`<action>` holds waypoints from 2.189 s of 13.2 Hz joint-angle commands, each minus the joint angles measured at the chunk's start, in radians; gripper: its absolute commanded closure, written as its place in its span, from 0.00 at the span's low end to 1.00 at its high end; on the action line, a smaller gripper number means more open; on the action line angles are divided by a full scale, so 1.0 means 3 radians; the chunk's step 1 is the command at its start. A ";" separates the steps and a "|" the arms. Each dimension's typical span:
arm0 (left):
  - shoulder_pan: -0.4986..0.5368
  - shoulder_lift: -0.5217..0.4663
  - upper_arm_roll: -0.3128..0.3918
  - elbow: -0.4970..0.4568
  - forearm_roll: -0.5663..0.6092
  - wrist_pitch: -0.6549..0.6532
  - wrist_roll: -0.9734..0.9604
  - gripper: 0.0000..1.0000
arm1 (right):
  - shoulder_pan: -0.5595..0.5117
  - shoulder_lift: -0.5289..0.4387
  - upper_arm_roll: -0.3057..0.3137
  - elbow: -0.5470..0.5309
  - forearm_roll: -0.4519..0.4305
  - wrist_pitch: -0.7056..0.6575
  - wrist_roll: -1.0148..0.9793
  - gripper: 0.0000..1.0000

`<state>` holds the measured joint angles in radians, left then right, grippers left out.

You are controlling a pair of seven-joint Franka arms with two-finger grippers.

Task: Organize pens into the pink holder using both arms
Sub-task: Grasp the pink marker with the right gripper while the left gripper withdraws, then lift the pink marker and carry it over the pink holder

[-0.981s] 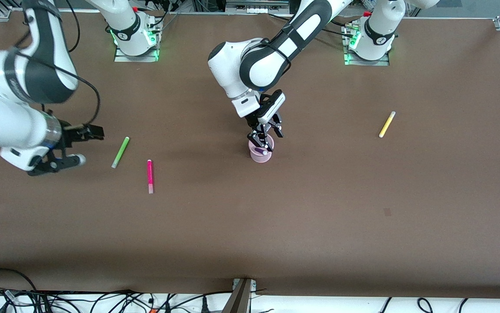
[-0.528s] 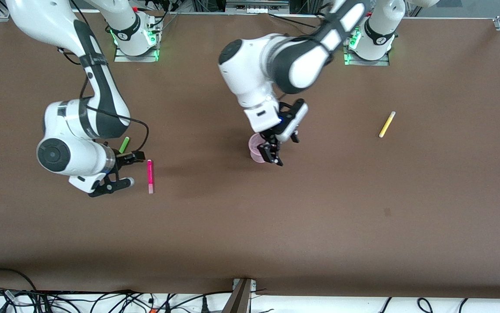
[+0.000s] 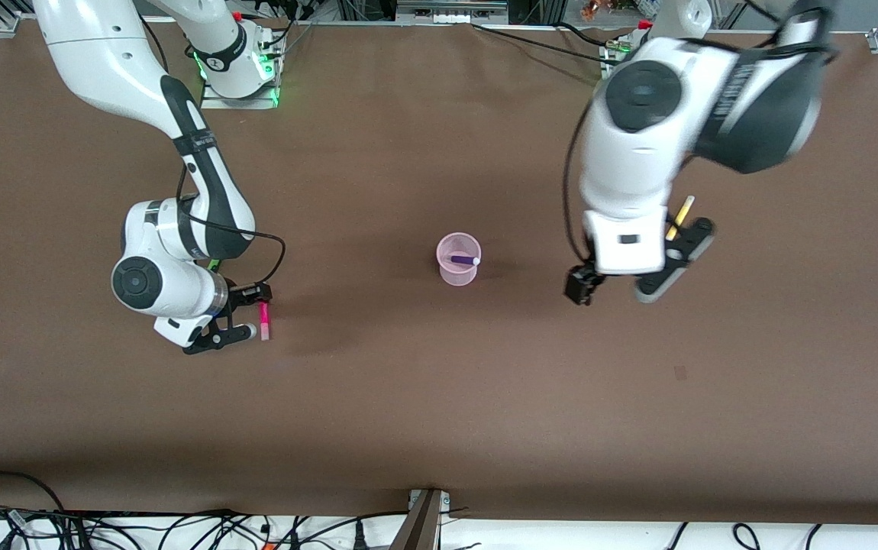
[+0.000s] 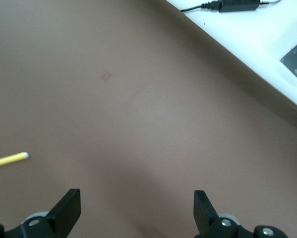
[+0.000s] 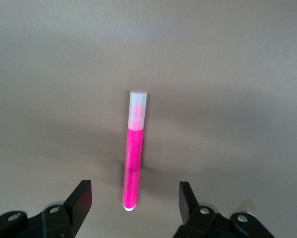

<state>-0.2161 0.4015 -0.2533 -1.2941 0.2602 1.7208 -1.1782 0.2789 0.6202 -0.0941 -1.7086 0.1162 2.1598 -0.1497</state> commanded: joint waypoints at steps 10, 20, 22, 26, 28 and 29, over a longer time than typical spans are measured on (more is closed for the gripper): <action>0.1206 -0.0693 -0.0061 -0.1298 -0.0678 0.0254 0.3415 0.00 | 0.0021 -0.0073 -0.0013 -0.0482 0.0257 0.0389 0.0044 0.61; 0.1385 -0.0674 -0.0051 -0.1194 -0.0627 0.0472 0.3948 0.00 | 0.0032 -0.0099 -0.0013 -0.0415 0.0252 0.0211 0.0289 1.00; 0.1380 -0.0628 -0.0056 -0.1091 -0.0627 0.0446 0.3958 0.00 | 0.0032 -0.0144 -0.0008 -0.0374 0.0257 0.0067 0.0361 1.00; 0.1380 -0.0628 -0.0051 -0.1122 -0.0612 0.0441 0.3963 0.00 | 0.0032 -0.0196 0.0119 -0.0038 0.0384 -0.0637 0.0860 1.00; 0.1385 -0.0628 -0.0051 -0.1127 -0.0612 0.0436 0.4044 0.00 | 0.0072 -0.0196 0.0186 0.0197 0.0629 -0.0990 0.1279 1.00; 0.1390 -0.0623 -0.0051 -0.1127 -0.0612 0.0436 0.4060 0.00 | 0.0123 -0.0191 0.0186 0.0284 0.0797 -0.1113 0.1494 1.00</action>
<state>0.1931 0.2083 -0.2637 -1.6465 0.0795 1.8651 0.0002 0.2971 0.5620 -0.0445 -1.6795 0.2880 1.9033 0.1920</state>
